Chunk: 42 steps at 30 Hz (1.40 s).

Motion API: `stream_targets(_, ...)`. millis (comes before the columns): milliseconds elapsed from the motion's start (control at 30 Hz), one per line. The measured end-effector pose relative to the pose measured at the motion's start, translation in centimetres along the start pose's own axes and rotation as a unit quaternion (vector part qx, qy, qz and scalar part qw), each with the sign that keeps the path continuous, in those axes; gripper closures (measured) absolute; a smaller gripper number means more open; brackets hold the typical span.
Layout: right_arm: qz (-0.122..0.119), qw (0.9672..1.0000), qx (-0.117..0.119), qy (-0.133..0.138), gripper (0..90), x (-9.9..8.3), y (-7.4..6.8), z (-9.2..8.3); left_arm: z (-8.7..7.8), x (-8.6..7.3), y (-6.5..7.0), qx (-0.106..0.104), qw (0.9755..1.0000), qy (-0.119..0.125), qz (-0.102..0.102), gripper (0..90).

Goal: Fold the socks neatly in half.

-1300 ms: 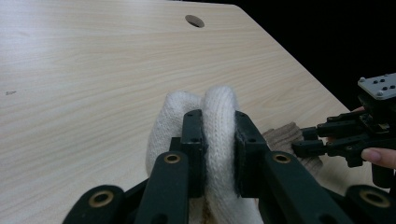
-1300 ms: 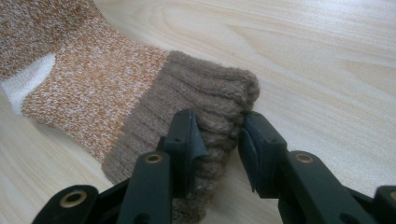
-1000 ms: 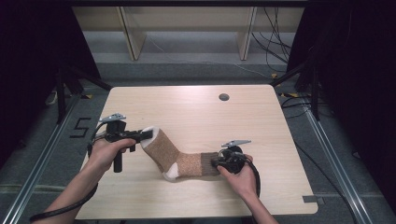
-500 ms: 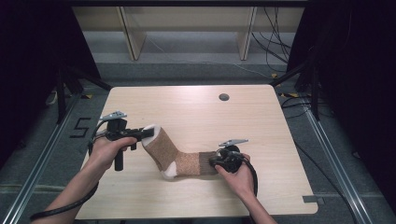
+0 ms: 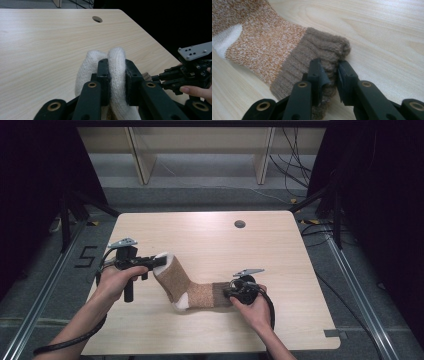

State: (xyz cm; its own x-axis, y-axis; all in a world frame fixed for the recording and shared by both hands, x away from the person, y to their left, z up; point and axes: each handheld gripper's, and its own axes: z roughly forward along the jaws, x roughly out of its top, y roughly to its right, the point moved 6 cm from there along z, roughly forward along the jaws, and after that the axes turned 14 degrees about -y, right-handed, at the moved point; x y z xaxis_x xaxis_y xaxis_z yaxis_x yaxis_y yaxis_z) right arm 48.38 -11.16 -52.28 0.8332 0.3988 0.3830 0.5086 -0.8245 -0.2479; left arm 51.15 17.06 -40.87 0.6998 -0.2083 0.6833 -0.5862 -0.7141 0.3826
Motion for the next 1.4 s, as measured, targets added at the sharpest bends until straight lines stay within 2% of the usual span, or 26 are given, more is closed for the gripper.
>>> stream_targets(67,0.001,1.0000,-0.002,0.000,75.2,0.0,0.0,0.0,0.1,0.1,0.2,0.003,1.0000,0.002,0.001,77.1)
stream_targets(167,0.001,1.0000,-0.001,0.000,75.2,0.0,0.0,0.0,0.3,0.1,0.5,-0.003,1.0000,-0.001,0.004,77.1)
stream_targets(233,0.002,0.9999,0.001,0.010,75.2,0.1,-0.2,0.0,0.4,0.2,0.8,0.000,1.0000,0.000,0.006,77.1)
stream_targets(300,-0.001,1.0000,-0.004,-0.001,75.2,0.0,0.1,0.0,0.5,0.3,1.0,-0.003,1.0000,0.000,0.009,77.1)
stream_targets(500,0.002,1.0000,0.000,0.001,75.1,0.0,0.0,0.0,0.9,0.4,1.7,-0.005,0.9999,0.000,0.010,77.1)
stream_targets(633,0.002,1.0000,0.000,0.001,74.5,0.0,0.0,0.0,1.2,0.5,2.3,-0.008,0.9998,0.001,0.017,77.1)
stream_targets(667,0.005,0.9999,0.004,0.011,74.5,0.0,-0.2,0.0,1.3,0.6,2.4,-0.010,0.9998,0.000,0.019,77.1)
stream_targets(1400,0.003,0.9999,0.005,0.014,74.4,0.0,-0.1,0.0,3.5,0.9,5.6,-0.030,0.9984,-0.010,0.046,77.0)
